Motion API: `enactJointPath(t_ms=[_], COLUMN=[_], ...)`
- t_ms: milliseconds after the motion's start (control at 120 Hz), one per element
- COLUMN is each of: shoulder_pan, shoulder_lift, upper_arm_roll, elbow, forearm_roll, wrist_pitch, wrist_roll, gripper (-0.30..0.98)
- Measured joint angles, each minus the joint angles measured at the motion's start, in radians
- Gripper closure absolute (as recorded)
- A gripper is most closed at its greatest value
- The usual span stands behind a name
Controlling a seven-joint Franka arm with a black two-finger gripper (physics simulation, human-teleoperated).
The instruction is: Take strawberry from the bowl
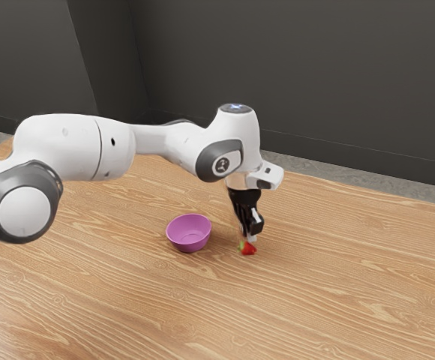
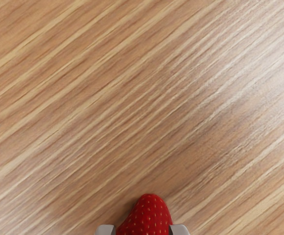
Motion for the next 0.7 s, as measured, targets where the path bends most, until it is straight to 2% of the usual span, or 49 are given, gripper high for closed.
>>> enactJointPath(t_ms=[150,283,525,700], shoulder_pan=[-0.005,-0.006,-0.001,0.006], shoulder_lift=[0.001,-0.115,-0.372,-0.43], upper_arm_roll=[-0.007,-0.001,0.031,0.099], elbow=[0.007,-0.046,-0.089,0.014], forearm_roll=[-0.004,-0.004,-0.008,-0.008], wrist_pitch=[0.02,0.012,-0.072,-0.18], wrist_roll=[0.002,-0.012,-0.037,-0.072], gripper=[0.33,0.18,0.06,0.03])
